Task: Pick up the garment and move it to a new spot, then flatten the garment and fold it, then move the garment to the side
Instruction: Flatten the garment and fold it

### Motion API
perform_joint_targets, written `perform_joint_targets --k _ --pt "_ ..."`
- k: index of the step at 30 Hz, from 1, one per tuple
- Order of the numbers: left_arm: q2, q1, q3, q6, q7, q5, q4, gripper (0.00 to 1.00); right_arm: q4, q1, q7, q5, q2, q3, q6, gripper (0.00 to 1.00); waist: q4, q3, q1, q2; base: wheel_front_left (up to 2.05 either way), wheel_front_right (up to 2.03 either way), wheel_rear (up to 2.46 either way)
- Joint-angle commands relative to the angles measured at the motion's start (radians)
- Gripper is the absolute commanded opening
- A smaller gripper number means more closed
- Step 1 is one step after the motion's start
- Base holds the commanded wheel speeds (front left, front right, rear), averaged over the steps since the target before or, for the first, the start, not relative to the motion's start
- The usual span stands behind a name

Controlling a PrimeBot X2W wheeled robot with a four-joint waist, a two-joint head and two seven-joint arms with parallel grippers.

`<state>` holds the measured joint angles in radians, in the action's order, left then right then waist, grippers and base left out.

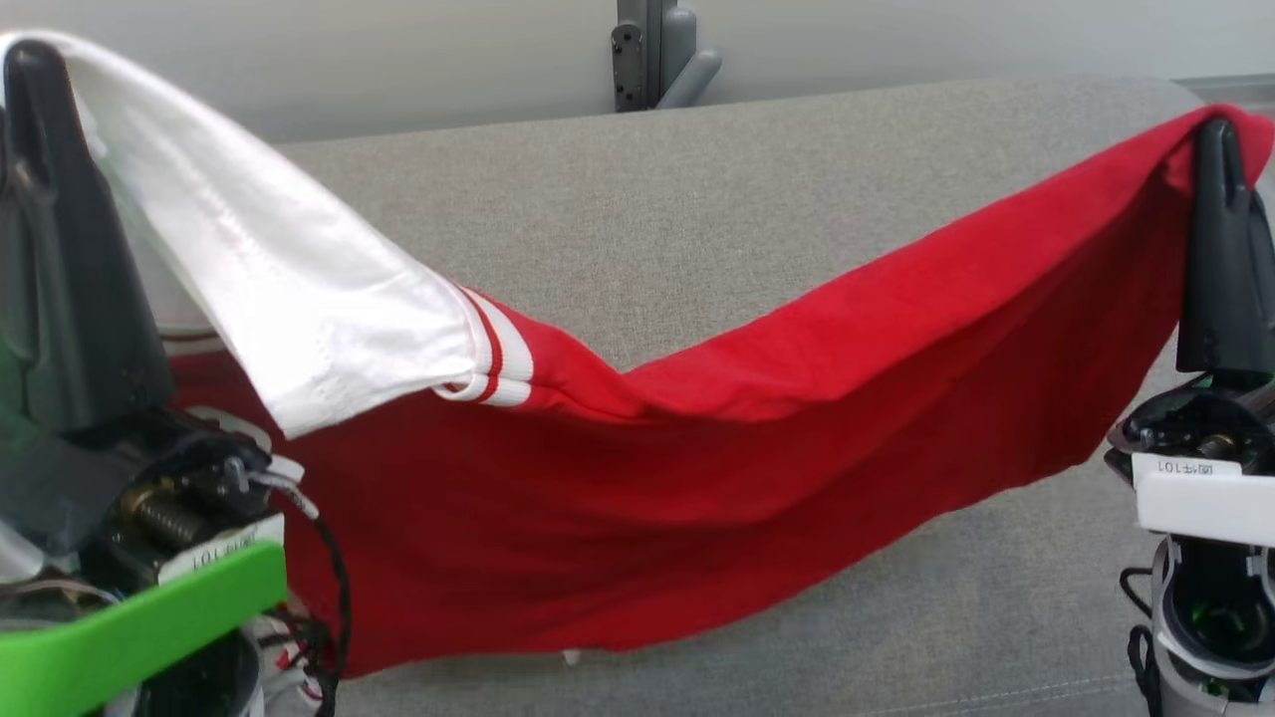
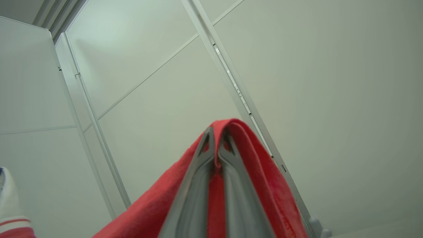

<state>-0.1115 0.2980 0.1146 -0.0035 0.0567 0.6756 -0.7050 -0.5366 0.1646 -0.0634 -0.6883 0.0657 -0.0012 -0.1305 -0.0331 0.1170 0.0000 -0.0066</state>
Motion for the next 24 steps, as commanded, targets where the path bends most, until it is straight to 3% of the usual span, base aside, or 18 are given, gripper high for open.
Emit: perform_joint_targets --k 1,7,13,19,24 --pt "-0.005 0.055 0.001 0.008 -0.026 0.021 0.015 0.00 -0.006 0.036 0.025 0.007 0.001 -0.014 0.000 0.00 0.012 0.056 0.0000 0.0066 0.00 0.00 0.00" --pt "-0.062 0.313 -0.026 0.008 -0.112 0.011 0.197 0.00 0.115 0.269 0.157 -0.001 -0.002 -0.023 0.000 0.00 0.027 0.214 0.0000 0.0066 0.00 0.00 0.00" --pt "-0.093 0.730 -0.037 0.009 -0.141 -0.040 0.518 0.00 0.415 0.747 0.236 0.054 -0.001 -0.056 0.000 0.00 0.067 0.380 0.0000 0.0066 0.00 0.00 0.00" --pt "-0.080 1.123 -0.023 0.020 -0.040 -0.128 0.874 0.00 0.818 1.190 0.107 0.225 0.037 -0.044 0.000 0.00 0.131 0.462 0.0000 0.0066 0.00 0.00 0.00" --pt "-0.016 1.245 -0.033 0.006 0.102 -0.118 1.048 0.00 1.093 1.377 -0.027 0.331 0.053 -0.062 0.000 0.00 0.194 0.512 0.0000 0.0066 0.00 0.00 0.00"
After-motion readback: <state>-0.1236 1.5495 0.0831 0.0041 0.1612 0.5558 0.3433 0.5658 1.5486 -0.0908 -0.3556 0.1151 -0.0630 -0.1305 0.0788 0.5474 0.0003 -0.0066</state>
